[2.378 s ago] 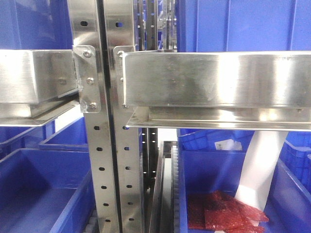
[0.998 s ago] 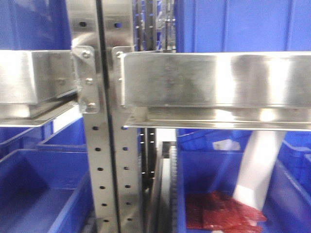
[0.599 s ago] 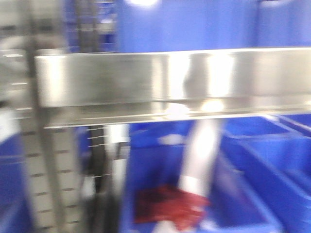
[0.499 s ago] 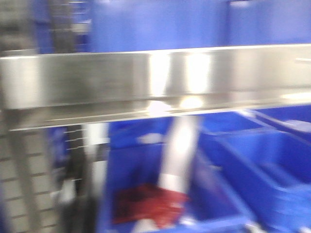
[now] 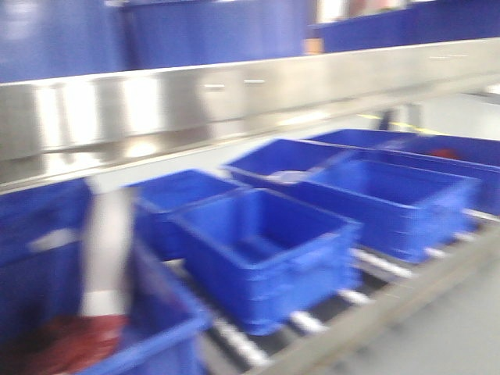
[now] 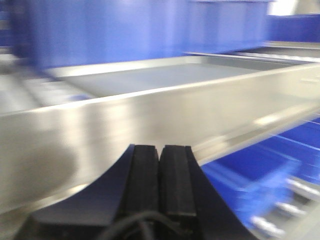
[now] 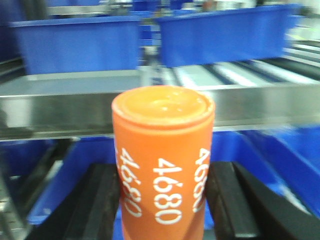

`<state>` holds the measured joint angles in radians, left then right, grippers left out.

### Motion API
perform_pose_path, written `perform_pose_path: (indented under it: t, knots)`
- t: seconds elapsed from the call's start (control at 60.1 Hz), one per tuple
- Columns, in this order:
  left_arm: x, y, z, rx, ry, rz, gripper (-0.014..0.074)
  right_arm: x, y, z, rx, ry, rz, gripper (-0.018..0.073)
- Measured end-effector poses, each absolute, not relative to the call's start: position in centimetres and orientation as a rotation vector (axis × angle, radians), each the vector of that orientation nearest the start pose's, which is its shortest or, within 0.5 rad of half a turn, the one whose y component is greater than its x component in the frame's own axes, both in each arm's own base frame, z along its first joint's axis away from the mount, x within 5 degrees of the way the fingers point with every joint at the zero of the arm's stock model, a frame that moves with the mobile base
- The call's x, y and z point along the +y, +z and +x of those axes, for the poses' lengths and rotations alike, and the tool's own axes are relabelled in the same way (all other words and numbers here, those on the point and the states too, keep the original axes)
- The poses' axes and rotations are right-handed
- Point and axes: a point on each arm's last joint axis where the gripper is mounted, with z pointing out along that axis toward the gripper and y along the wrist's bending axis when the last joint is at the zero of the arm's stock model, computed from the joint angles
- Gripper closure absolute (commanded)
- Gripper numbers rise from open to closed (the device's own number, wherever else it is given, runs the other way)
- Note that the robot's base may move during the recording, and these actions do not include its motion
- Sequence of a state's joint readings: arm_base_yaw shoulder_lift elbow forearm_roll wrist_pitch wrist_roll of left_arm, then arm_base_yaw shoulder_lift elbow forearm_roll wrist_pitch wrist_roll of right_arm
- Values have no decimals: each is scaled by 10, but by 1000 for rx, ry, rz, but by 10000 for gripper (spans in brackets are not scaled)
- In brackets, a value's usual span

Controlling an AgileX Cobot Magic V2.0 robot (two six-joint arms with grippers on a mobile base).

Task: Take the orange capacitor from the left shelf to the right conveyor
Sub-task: 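Drive the base away from the shelf across the floor, holding the cylinder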

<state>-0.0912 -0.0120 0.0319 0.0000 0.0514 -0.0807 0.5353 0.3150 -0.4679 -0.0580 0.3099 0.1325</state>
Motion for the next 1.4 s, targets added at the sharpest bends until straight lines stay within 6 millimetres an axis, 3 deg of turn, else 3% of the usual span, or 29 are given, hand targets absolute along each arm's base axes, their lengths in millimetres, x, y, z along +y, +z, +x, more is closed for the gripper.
perform_pose_path:
  t: [1.397]
  knots:
    - [-5,198,57,1556,-136,8,701,36,322,63,1619,453,-363,458]
